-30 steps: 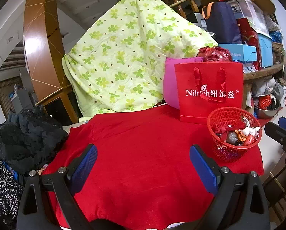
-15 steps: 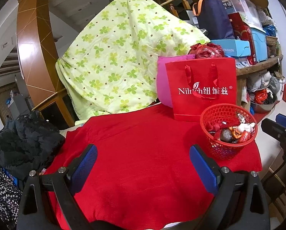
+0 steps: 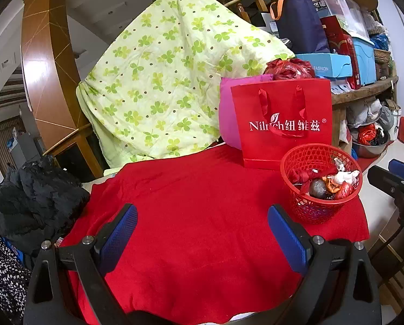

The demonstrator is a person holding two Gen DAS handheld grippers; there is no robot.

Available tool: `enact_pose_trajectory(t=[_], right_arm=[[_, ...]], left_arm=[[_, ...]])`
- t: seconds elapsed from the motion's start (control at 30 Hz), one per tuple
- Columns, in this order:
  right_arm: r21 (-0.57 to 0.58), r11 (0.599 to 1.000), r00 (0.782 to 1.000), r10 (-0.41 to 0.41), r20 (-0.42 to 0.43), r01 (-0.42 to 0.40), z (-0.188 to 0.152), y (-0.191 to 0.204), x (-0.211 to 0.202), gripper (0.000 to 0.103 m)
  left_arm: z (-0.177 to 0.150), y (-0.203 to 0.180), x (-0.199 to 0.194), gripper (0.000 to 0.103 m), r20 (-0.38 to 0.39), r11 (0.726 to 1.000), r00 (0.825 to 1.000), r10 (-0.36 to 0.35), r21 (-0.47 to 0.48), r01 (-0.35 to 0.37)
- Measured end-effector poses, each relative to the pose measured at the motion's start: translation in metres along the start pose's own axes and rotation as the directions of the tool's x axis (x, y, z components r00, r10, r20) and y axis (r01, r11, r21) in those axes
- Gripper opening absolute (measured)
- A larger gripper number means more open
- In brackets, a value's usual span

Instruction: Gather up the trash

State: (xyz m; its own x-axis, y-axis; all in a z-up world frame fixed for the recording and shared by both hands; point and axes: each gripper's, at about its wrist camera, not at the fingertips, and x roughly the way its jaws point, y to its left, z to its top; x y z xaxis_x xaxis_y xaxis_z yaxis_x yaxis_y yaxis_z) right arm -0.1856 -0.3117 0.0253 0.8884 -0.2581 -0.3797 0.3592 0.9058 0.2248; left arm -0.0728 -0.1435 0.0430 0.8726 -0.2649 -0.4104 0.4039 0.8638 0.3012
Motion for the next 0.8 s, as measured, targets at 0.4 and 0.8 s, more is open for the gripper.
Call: enact_pose_trajectory(t=[0.4, 0.8], right_arm=[[-0.063, 0.998, 1.000, -0.003, 0.015, 0.004, 0.006, 0.027, 0.002, 0.065], [-0.045, 0.996, 0.997, -0.073, 0.030, 0.074, 0.015, 0.036, 0.024, 0.065]], left_arm=[[-0.005, 0.016, 0.006, 0.097, -0.001, 0.999, 1.000, -0.012, -0.045, 0.012], [-0.004, 0.043, 0.030, 0.097, 0.016, 0.997, 1.000, -0.021, -0.071, 0.022]])
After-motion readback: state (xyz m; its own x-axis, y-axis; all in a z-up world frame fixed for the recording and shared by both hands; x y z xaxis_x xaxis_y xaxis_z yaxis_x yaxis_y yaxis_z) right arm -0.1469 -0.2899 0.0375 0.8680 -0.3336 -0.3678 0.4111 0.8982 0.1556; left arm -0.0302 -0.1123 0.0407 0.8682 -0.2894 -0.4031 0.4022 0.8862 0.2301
